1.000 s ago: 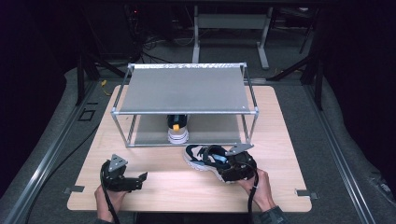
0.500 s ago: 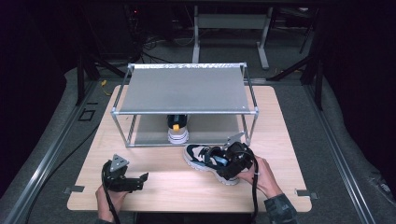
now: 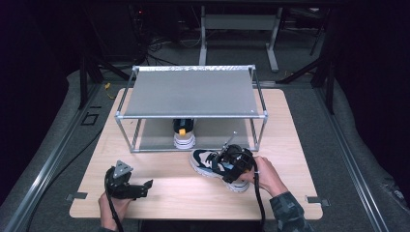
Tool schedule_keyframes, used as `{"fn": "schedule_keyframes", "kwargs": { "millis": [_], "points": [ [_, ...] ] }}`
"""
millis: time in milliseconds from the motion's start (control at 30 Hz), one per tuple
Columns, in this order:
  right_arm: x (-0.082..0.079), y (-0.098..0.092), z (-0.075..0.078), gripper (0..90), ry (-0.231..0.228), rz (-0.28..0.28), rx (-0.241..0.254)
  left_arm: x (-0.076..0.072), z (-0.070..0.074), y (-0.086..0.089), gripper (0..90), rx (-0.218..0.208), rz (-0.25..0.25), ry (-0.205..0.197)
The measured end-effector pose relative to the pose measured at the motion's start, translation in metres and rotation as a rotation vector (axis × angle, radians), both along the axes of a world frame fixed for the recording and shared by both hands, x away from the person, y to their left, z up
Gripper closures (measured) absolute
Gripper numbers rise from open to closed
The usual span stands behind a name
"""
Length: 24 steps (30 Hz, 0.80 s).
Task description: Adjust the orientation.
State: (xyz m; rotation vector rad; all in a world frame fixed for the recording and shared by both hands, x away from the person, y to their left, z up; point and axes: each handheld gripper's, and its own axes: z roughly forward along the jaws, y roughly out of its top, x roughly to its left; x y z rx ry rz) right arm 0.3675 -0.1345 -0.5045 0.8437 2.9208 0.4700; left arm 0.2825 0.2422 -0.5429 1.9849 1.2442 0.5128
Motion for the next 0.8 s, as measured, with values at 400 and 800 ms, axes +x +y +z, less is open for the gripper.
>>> {"fn": "schedule_keyframes", "kwargs": {
  "millis": [400, 800],
  "points": [
    [-0.014, -0.003, 0.001, 23.6, -0.080, -0.070, 0.047, -0.001, 0.002, -0.001, 0.0, 0.001, -0.002, -0.009],
    [-0.043, -0.008, 0.005, 22.7, -0.145, -0.411, 0.156, -0.001, 0.004, -0.005, 0.0, 0.003, -0.007, -0.016]
  ]
}}
